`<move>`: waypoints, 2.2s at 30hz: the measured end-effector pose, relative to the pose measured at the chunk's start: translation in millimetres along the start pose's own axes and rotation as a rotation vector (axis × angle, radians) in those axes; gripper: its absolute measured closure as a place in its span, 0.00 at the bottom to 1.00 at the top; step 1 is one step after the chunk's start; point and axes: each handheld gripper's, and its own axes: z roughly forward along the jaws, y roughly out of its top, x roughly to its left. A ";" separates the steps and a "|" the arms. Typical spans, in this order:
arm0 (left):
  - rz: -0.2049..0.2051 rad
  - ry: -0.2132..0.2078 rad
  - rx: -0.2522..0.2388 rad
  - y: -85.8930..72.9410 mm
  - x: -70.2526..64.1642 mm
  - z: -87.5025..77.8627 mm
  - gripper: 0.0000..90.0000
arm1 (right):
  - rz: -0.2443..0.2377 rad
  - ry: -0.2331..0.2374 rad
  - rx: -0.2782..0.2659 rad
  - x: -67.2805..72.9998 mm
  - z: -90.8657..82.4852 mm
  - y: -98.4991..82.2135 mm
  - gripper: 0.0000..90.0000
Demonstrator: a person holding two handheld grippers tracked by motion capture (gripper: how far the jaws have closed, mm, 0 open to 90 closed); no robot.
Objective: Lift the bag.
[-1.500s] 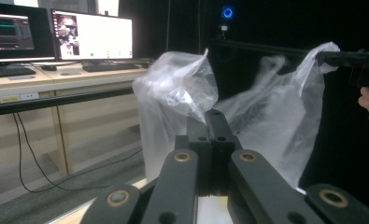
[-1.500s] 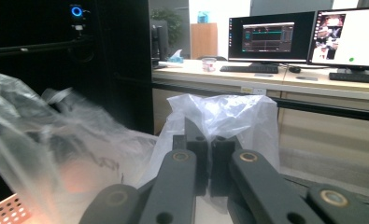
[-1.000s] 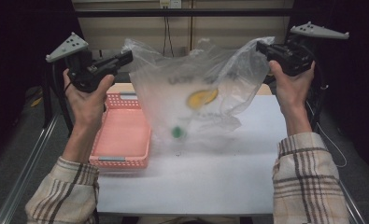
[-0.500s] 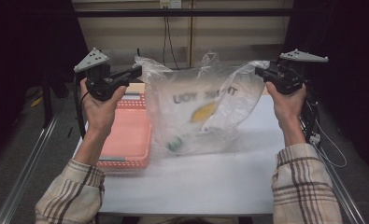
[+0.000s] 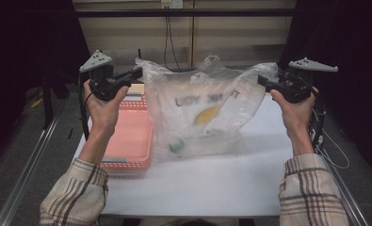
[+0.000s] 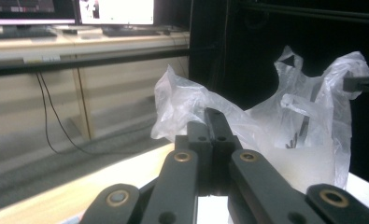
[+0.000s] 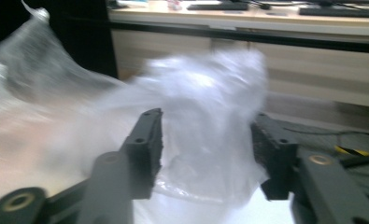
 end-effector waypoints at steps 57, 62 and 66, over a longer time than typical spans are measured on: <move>0.043 0.019 0.171 -100.3 -6.6 -23.9 0.12 | 0.027 -0.027 0.087 4.6 23.0 -70.1 0.26; 0.039 0.035 0.177 -109.0 -5.4 -30.3 0.12 | 0.027 0.003 0.072 7.2 -5.2 -84.1 0.24; 0.049 0.040 0.201 -118.0 -6.9 -35.2 0.10 | 0.033 0.010 0.068 9.6 -23.9 -96.5 0.23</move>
